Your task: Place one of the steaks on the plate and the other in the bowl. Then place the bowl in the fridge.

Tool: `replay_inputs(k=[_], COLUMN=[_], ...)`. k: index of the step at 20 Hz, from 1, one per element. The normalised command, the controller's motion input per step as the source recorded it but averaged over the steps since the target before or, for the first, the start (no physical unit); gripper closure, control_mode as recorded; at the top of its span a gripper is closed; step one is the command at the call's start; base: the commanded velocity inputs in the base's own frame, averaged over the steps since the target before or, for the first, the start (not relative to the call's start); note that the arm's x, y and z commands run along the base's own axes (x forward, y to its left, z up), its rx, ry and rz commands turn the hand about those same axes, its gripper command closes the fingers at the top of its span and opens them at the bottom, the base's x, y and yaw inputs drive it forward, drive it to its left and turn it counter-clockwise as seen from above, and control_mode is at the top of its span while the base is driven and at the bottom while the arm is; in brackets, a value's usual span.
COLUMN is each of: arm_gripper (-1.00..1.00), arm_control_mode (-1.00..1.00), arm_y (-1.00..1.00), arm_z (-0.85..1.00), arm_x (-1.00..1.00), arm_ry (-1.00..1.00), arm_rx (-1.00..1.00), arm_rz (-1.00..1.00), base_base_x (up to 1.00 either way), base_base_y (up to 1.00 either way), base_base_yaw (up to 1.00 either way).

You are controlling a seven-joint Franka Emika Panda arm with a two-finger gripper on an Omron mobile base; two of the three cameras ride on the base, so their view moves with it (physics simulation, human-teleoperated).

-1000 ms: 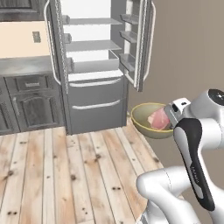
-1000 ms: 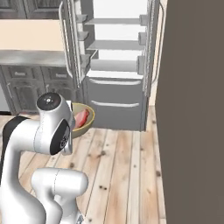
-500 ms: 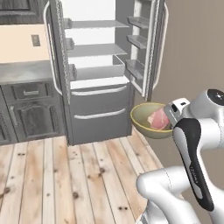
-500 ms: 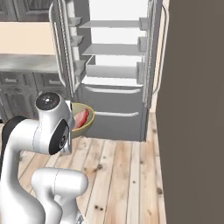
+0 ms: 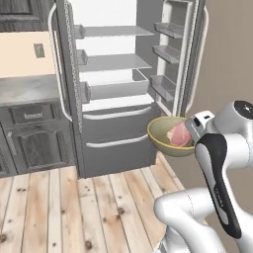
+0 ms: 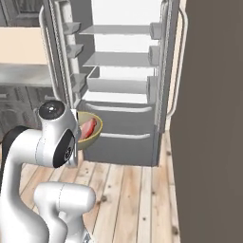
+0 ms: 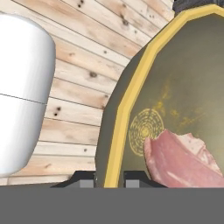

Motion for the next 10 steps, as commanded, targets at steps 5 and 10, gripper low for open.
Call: replay_inputs(k=[5, 10], arm_gripper=[1.00, 1.00], arm_control_mode=[1.00, 1.00], arm_y=[0.00, 0.00], arm_z=[0.00, 0.00], arm_x=[0.00, 0.00], arm_ry=[0.00, 0.00], arm_rx=[0.00, 0.00], arm_rz=[0.00, 0.00], base_base_x=[0.68, 0.66], base_base_y=[0.00, 0.00], base_base_yaw=[0.00, 0.00])
